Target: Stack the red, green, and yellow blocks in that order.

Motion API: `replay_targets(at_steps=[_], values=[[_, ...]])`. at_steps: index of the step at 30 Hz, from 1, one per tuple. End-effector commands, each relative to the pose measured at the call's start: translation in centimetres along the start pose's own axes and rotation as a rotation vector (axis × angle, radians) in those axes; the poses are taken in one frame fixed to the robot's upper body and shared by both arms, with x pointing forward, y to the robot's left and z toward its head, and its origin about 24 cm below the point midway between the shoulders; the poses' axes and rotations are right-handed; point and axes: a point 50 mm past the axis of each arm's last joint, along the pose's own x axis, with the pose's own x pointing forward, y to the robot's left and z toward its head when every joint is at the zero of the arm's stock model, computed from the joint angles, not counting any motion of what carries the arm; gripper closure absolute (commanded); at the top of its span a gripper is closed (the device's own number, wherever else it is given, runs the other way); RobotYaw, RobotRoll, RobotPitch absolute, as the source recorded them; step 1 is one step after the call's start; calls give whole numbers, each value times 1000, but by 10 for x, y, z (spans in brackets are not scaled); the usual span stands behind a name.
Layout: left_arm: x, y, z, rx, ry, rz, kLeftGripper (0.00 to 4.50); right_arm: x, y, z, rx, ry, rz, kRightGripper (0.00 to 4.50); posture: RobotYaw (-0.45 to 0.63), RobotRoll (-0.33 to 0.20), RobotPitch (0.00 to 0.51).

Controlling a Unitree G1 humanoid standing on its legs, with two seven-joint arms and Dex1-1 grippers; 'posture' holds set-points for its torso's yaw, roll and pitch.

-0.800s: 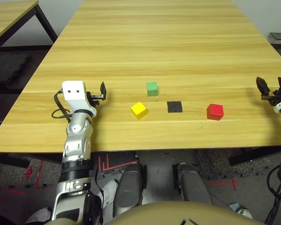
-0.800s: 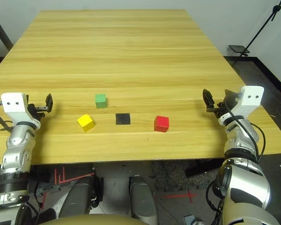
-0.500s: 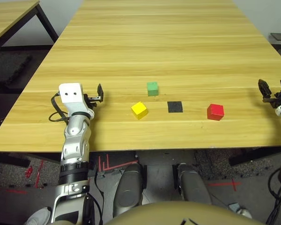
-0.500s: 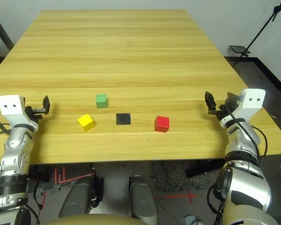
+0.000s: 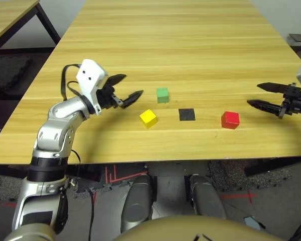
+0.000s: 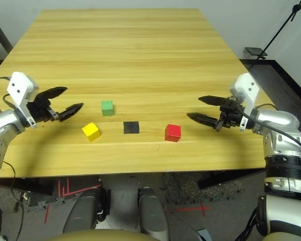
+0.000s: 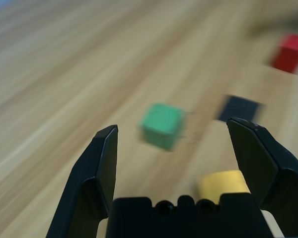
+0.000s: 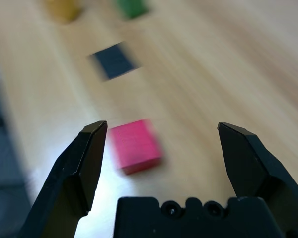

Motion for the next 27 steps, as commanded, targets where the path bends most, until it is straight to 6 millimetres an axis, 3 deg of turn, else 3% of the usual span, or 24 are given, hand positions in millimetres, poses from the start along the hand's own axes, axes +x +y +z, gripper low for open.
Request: replay_targets(at_steps=[1,10,22,27], values=[[16,-12,2,54,74,-162,31,8,0,-2,-51,119,81,0,116,-174,76],[40,-19,6,89,124,-244,31,27,-11,-19,-102,230,137,0,175,-170,60],[34,-22,4,80,161,-227,31,64,-16,-28,-170,265,155,0,241,-167,69],[30,-24,5,71,162,-209,0,66,-19,-26,-203,298,127,1538,264,-167,72]])
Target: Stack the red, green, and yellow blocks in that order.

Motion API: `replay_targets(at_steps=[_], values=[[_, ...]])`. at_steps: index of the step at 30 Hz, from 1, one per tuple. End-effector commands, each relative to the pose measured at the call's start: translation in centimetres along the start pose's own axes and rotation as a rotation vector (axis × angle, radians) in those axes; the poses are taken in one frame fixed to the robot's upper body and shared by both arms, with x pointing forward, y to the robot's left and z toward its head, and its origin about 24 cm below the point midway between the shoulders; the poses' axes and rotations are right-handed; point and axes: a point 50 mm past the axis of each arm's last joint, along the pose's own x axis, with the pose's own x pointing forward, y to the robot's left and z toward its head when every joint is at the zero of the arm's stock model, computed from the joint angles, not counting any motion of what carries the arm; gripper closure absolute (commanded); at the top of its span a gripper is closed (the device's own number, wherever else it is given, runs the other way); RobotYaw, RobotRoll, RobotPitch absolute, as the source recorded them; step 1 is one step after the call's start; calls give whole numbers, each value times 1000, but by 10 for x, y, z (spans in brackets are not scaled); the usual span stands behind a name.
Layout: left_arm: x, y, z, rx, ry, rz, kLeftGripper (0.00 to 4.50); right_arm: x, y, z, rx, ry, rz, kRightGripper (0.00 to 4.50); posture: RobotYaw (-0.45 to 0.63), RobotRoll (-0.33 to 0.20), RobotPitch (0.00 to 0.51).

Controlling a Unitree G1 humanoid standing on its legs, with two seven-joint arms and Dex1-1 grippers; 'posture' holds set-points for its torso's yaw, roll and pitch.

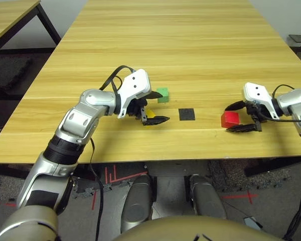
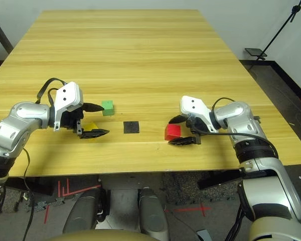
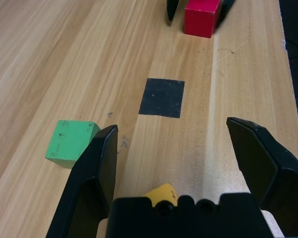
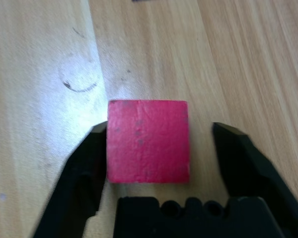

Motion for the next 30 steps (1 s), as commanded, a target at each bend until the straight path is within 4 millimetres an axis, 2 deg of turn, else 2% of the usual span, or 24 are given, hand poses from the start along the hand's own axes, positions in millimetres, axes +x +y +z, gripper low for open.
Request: replay_targets(at_steps=[1,2,3,8,13,20,30], values=[[-4,-2,0,-7,11,20,0,3,-3,9,-27,18,-5,1967,275,-168,73],[-5,-2,0,-9,13,25,0,4,-4,13,-29,11,-5,2337,275,-168,73],[-6,-2,0,-10,15,28,0,5,-4,16,-30,6,-5,2457,275,-168,73],[-8,-2,0,-22,16,53,0,27,-4,61,-104,-97,75,2445,307,-172,70],[-9,-1,3,-21,16,84,0,53,-8,88,-152,-125,122,2445,344,-177,67],[-10,-3,5,-36,7,131,0,72,-17,104,-173,-131,135,2445,404,-181,68],[-18,-10,1,-71,16,194,0,82,-20,107,-184,-112,179,2445,477,-188,81]])
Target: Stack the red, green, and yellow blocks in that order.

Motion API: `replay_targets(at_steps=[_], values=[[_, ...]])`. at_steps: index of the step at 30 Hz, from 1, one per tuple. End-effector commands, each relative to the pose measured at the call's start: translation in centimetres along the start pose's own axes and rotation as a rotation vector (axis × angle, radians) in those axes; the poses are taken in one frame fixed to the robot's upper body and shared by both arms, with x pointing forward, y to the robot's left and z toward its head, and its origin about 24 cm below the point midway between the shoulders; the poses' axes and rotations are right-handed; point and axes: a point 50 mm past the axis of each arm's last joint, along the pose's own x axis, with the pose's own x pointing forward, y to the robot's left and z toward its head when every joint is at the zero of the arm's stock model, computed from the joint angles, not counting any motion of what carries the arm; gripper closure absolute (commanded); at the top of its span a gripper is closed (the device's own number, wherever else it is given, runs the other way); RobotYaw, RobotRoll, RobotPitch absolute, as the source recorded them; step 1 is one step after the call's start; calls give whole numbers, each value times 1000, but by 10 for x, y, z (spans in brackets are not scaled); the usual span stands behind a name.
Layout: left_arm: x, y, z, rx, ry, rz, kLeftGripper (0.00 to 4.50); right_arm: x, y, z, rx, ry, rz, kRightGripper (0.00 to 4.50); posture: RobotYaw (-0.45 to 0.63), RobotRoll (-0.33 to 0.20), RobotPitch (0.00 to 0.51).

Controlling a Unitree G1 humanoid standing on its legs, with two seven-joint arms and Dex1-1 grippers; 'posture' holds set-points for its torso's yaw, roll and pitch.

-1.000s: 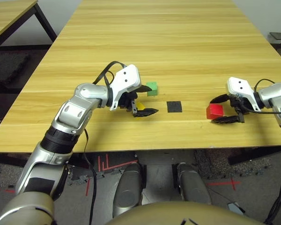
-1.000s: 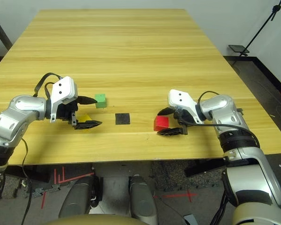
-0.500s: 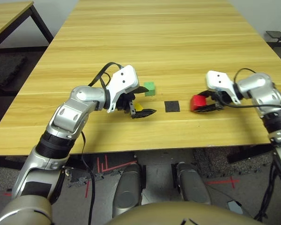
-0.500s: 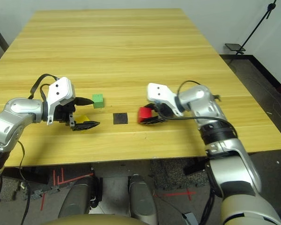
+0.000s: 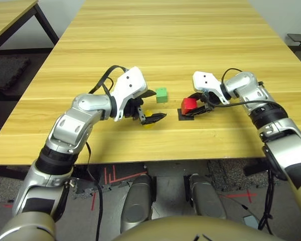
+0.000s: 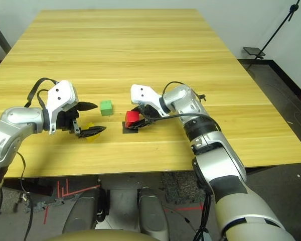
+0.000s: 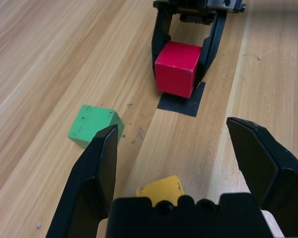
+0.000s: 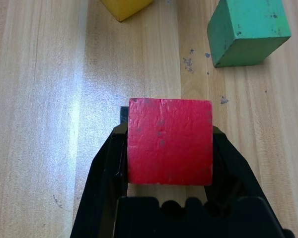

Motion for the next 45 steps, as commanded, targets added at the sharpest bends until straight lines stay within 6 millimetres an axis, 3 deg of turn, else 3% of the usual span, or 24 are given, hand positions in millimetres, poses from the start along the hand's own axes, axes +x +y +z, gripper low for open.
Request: replay_targets(at_steps=[1,16,21,23,30,34,41,45], values=[[-4,-2,-1,-9,5,17,0,2,-1,4,-28,24,28,2445,477,-188,81],[-6,3,3,-9,5,46,0,9,-1,-2,-31,80,57,2445,498,-176,92],[3,19,8,29,15,26,0,5,-4,6,-54,28,32,687,465,-164,81],[9,26,12,50,23,3,0,-4,-8,16,-72,-24,18,38,430,-158,71],[34,53,18,163,96,-143,0,-75,-9,38,-33,-144,-74,38,310,-141,39],[55,66,20,212,129,-214,0,-111,7,24,25,-122,-190,38,224,-130,23],[77,82,8,179,201,-218,0,-113,44,14,151,-178,-285,38,117,-115,11],[84,83,1,151,235,-224,0,-111,53,12,189,-190,-324,38,75,-107,13]])
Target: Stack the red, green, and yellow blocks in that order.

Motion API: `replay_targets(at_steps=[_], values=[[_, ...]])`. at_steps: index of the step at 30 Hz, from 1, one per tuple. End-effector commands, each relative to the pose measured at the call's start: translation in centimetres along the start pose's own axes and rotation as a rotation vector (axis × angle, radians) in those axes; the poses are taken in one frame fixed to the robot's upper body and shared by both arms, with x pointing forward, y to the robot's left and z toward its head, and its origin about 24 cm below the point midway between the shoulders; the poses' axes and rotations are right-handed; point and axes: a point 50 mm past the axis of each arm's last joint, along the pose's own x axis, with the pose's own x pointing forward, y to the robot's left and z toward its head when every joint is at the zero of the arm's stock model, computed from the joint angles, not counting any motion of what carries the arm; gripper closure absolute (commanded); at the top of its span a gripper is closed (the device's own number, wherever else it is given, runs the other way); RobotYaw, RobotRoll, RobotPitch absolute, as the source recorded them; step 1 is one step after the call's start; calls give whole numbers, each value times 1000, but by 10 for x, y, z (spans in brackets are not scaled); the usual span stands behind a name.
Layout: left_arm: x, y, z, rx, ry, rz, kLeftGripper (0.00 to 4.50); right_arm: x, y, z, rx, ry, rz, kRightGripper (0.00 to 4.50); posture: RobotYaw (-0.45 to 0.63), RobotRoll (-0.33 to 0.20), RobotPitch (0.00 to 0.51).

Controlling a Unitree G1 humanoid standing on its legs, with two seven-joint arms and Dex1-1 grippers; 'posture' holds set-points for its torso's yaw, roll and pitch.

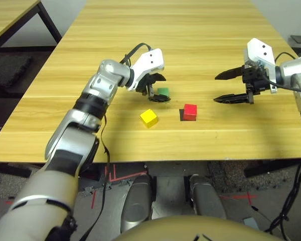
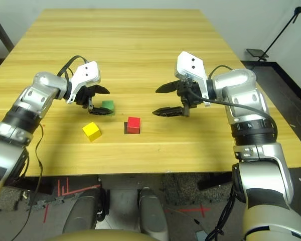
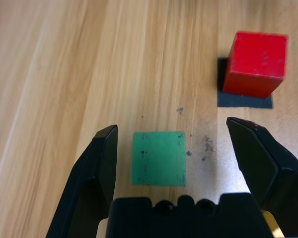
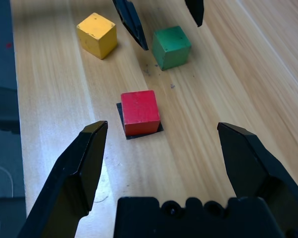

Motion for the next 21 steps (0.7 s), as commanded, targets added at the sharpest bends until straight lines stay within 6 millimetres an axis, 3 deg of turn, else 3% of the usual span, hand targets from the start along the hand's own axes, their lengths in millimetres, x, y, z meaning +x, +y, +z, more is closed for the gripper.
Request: replay_targets(at_steps=[1,21], values=[[6,1,-7,-20,34,-7,0,-4,5,3,20,-24,-53,38,75,-107,13],[27,-1,-20,-78,17,121,66,6,8,-3,56,-55,-88,7,53,-103,40]])
